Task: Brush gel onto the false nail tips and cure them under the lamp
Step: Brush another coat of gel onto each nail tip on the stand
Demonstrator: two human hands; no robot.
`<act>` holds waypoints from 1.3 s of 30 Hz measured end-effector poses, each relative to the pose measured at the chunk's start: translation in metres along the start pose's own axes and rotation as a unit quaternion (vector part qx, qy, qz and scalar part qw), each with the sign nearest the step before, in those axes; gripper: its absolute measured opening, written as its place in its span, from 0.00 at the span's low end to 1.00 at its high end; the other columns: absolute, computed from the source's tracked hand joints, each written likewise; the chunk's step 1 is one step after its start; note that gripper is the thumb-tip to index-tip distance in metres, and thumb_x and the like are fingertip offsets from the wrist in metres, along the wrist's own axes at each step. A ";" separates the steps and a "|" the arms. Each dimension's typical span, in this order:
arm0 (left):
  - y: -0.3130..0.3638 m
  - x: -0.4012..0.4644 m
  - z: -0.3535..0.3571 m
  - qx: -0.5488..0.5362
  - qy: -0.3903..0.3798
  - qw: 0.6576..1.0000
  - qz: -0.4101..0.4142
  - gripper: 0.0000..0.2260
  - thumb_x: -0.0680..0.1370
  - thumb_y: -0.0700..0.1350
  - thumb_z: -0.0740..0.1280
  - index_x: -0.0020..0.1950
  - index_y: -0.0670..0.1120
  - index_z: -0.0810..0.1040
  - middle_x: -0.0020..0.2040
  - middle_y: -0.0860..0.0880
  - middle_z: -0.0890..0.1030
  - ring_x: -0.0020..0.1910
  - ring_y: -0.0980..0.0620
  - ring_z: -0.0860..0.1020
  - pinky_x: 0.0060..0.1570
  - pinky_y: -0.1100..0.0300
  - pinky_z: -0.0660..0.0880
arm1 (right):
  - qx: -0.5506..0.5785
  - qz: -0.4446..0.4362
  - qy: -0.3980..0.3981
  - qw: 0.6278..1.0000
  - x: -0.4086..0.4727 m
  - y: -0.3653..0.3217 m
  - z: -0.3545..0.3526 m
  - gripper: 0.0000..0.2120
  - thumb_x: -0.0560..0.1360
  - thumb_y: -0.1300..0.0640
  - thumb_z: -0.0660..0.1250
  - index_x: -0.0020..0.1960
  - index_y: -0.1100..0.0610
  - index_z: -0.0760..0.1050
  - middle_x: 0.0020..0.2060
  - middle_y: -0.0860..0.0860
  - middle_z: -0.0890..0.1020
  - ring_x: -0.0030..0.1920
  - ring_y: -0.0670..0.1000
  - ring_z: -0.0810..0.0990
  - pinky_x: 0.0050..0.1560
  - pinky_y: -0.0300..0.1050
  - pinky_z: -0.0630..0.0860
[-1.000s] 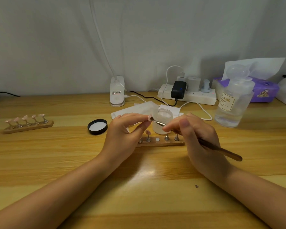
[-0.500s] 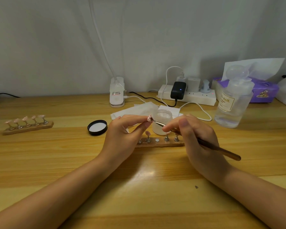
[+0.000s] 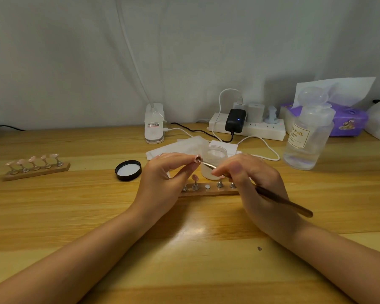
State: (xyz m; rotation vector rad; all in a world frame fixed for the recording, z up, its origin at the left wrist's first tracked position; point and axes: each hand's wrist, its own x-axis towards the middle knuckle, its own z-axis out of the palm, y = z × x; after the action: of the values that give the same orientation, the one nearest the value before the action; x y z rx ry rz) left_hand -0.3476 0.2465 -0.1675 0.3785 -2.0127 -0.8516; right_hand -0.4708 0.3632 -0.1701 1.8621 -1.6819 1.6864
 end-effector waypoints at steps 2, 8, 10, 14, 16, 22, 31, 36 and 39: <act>0.000 0.000 0.000 -0.003 -0.002 1.000 -0.001 0.10 0.71 0.42 0.68 0.52 0.50 0.79 0.42 0.60 0.81 0.46 0.63 0.79 0.51 0.60 0.74 | 0.000 -0.010 0.004 1.000 -0.002 0.001 0.000 0.23 0.79 0.46 0.50 0.40 0.54 0.79 0.37 0.40 0.78 0.41 0.42 0.77 0.45 0.51 0.72; 0.001 -0.002 -0.001 -0.008 -0.007 1.000 -0.001 0.10 0.71 0.43 0.68 0.52 0.50 0.80 0.41 0.59 0.82 0.45 0.62 0.79 0.50 0.61 0.74 | 0.011 0.000 0.033 0.999 -0.001 0.000 -0.001 0.15 0.79 0.50 0.51 0.41 0.48 0.75 0.36 0.40 0.78 0.41 0.41 0.77 0.44 0.49 0.73; 0.001 -0.002 -0.001 -0.006 -0.006 1.000 0.001 0.10 0.71 0.43 0.68 0.51 0.51 0.80 0.42 0.59 0.81 0.45 0.62 0.79 0.49 0.61 0.74 | 0.003 0.002 0.026 1.000 0.001 0.000 0.000 0.17 0.79 0.45 0.49 0.44 0.49 0.74 0.39 0.38 0.77 0.43 0.40 0.77 0.45 0.47 0.74; 0.002 -0.001 -0.001 0.000 -0.005 1.000 -0.005 0.11 0.71 0.39 0.70 0.49 0.54 0.79 0.42 0.62 0.80 0.45 0.64 0.78 0.49 0.60 0.74 | -0.004 -0.009 0.015 1.000 0.001 0.002 0.001 0.19 0.79 0.44 0.48 0.43 0.50 0.76 0.39 0.39 0.77 0.42 0.41 0.77 0.45 0.47 0.73; 0.001 -0.001 -0.001 -0.002 -0.005 1.000 -0.006 0.11 0.71 0.39 0.70 0.50 0.52 0.80 0.42 0.60 0.81 0.45 0.63 0.78 0.50 0.58 0.74 | -0.005 -0.015 0.019 1.000 -0.001 0.002 0.000 0.21 0.79 0.47 0.50 0.40 0.52 0.77 0.36 0.41 0.78 0.40 0.42 0.77 0.45 0.49 0.73; 0.004 -0.002 -0.001 -0.008 -0.006 1.000 -0.014 0.10 0.71 0.39 0.70 0.50 0.50 0.81 0.42 0.58 0.82 0.45 0.61 0.79 0.51 0.53 0.75 | 0.006 -0.010 0.044 0.999 -0.002 0.000 -0.002 0.15 0.77 0.54 0.50 0.39 0.47 0.74 0.33 0.43 0.78 0.39 0.42 0.76 0.42 0.48 0.72; 0.006 -0.002 -0.002 -0.006 -0.016 0.999 -0.028 0.07 0.72 0.39 0.70 0.48 0.48 0.82 0.40 0.56 0.82 0.44 0.59 0.78 0.50 0.48 0.74 | -0.032 -0.015 0.010 0.999 0.001 0.001 0.001 0.16 0.79 0.47 0.52 0.43 0.51 0.76 0.38 0.40 0.77 0.42 0.41 0.77 0.43 0.50 0.74; 0.007 -0.002 -0.003 -0.010 -0.018 0.999 -0.034 0.07 0.72 0.39 0.70 0.49 0.48 0.82 0.40 0.55 0.82 0.46 0.59 0.78 0.51 0.48 0.74 | 0.006 -0.008 0.053 0.999 -0.003 0.001 -0.003 0.18 0.78 0.54 0.51 0.36 0.51 0.76 0.30 0.47 0.79 0.35 0.42 0.77 0.40 0.48 0.73; 0.008 -0.002 -0.003 -0.009 -0.020 0.999 -0.034 0.07 0.72 0.40 0.70 0.48 0.48 0.82 0.40 0.55 0.82 0.45 0.58 0.78 0.51 0.48 0.74 | -0.005 -0.018 0.052 0.998 -0.002 0.001 -0.002 0.15 0.77 0.55 0.51 0.39 0.50 0.75 0.33 0.42 0.78 0.38 0.41 0.77 0.41 0.46 0.73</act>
State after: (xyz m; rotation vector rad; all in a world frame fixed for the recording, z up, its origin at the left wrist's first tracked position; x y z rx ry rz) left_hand -0.3442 0.2516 -0.1623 0.4246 -2.0378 -0.9255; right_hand -0.4720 0.3653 -0.1710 1.7577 -1.6040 1.7254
